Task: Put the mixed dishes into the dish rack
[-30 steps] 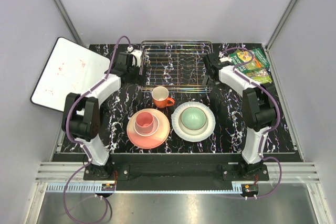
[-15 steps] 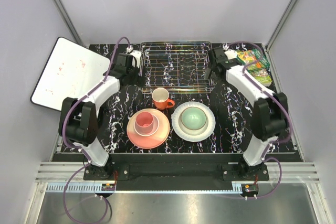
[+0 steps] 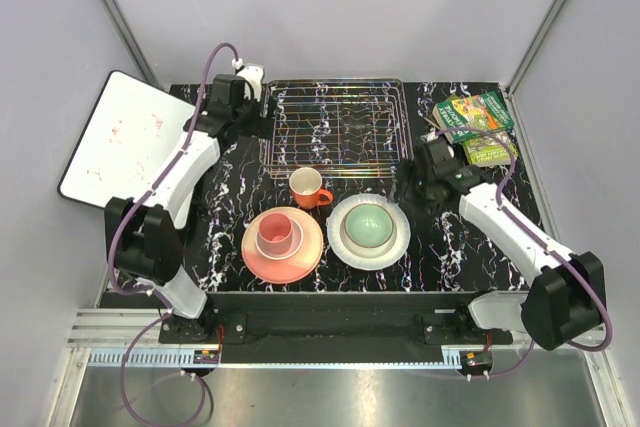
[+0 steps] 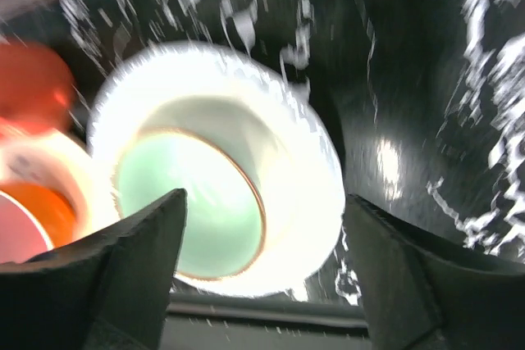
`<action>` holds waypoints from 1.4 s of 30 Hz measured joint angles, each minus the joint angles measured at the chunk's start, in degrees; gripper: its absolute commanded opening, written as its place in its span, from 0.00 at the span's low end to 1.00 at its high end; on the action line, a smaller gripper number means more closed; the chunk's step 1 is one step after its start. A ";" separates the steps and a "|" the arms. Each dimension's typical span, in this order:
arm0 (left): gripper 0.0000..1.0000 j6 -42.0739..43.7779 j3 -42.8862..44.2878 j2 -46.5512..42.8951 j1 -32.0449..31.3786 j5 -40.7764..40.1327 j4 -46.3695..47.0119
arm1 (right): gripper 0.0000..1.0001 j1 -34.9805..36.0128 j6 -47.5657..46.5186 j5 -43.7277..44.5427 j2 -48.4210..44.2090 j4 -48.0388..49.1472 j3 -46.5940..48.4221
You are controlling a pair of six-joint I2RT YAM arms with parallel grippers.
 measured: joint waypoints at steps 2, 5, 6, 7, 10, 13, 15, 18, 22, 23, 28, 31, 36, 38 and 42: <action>0.99 0.13 -0.04 -0.87 0.00 0.02 -0.98 | 0.80 0.61 -0.02 -1.77 -0.04 0.00 -2.67; 0.99 0.55 -0.79 -3.28 0.00 0.39 -2.29 | 0.78 1.77 0.00 -3.34 -0.02 0.07 -4.20; 0.99 0.74 -1.38 -4.48 0.00 0.57 -2.64 | 0.77 2.03 -0.02 -3.74 -0.02 0.33 -4.28; 0.99 1.11 -2.08 -5.84 0.00 0.90 -3.45 | 0.76 2.25 -0.02 -3.93 -0.02 0.72 -4.42; 0.99 2.93 -5.31 -11.41 0.00 2.67 -6.25 | 0.74 2.69 -0.04 -4.48 0.28 2.25 -5.09; 0.99 5.68 -8.79 -17.64 0.00 5.60 -9.81 | 0.72 2.84 -0.04 -4.79 1.66 3.87 -6.34; 0.99 7.78 -11.78 -23.06 0.00 8.37 -13.49 | 0.69 2.95 -0.04 -4.83 3.58 4.81 -7.15; 0.99 9.51 -16.20 -29.00 -0.02 11.15 -16.48 | 0.64 3.19 -0.02 -5.11 6.25 6.01 -8.39; 0.99 10.34 -23.45 -33.51 -0.22 13.57 -19.85 | 0.55 4.07 -0.07 -6.19 7.78 7.87 -8.98; 0.99 10.32 -24.79 -33.62 -0.33 13.90 -20.44 | 0.49 4.26 -0.09 -6.19 8.17 8.15 -8.98; 0.98 9.79 -29.40 -33.57 -1.20 15.56 -21.03 | 0.38 4.98 -0.11 -6.08 9.73 9.05 -9.05; 0.98 8.96 -30.42 -33.57 -2.43 16.68 -20.79 | 0.32 5.42 -0.07 -6.05 9.86 9.22 -9.05; 0.99 7.41 -30.53 -33.57 -4.37 17.99 -20.13 | 0.20 6.16 -0.02 -5.60 10.08 9.27 -9.05; 0.98 6.97 -30.53 -33.57 -4.79 18.18 -19.87 | 0.08 6.47 -0.11 -5.33 10.67 9.22 -9.03; 0.93 6.29 -30.53 -33.05 -5.31 18.18 -18.95 | 0.00 7.32 -0.02 -5.03 11.19 9.49 -7.93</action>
